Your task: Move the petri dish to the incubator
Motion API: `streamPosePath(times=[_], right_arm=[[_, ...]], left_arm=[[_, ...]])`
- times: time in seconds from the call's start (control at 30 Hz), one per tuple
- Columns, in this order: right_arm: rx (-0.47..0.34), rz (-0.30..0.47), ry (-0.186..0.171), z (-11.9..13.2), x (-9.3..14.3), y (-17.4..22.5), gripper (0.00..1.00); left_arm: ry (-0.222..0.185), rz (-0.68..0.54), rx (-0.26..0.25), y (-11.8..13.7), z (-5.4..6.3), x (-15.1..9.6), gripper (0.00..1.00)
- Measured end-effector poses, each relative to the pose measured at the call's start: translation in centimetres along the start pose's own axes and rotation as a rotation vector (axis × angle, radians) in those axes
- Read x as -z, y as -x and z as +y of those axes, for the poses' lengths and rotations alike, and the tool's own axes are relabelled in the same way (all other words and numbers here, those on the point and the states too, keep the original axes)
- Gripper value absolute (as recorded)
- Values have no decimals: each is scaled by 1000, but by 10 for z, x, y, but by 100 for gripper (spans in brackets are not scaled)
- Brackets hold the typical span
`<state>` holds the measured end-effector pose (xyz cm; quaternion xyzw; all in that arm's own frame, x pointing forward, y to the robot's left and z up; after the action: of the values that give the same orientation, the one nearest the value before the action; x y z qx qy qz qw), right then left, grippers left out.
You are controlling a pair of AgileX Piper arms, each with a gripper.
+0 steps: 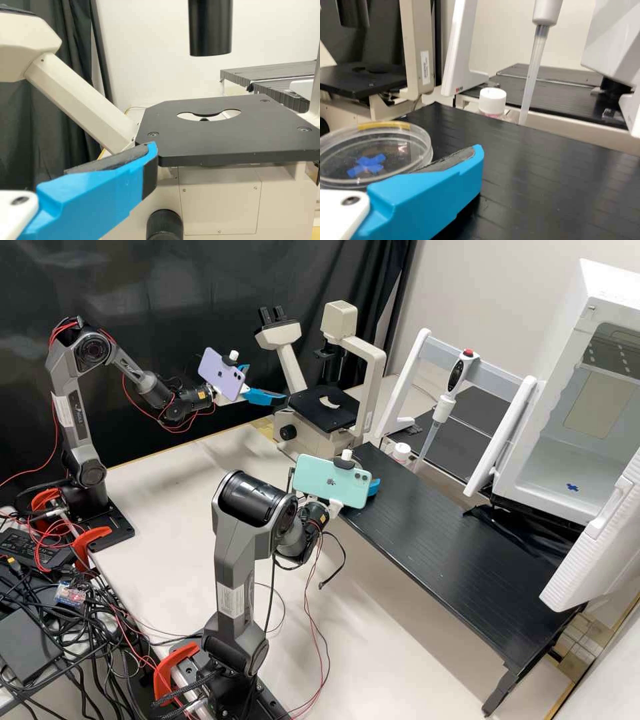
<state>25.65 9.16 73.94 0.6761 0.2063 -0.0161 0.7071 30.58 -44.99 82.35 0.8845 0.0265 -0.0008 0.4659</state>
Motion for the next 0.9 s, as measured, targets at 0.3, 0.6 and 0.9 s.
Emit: streamPosePath(times=[0.3,0.6,0.9], right_arm=[[22,15,-10,-3,-1,-1,0],[26,19,-23,-1,-3,-1,0],[28,17,-23,-1,-3,-1,0]], left_arm=[[0,0,0,0,0,0,100],[0,0,0,0,0,0,100],[0,0,0,0,0,0,100]])
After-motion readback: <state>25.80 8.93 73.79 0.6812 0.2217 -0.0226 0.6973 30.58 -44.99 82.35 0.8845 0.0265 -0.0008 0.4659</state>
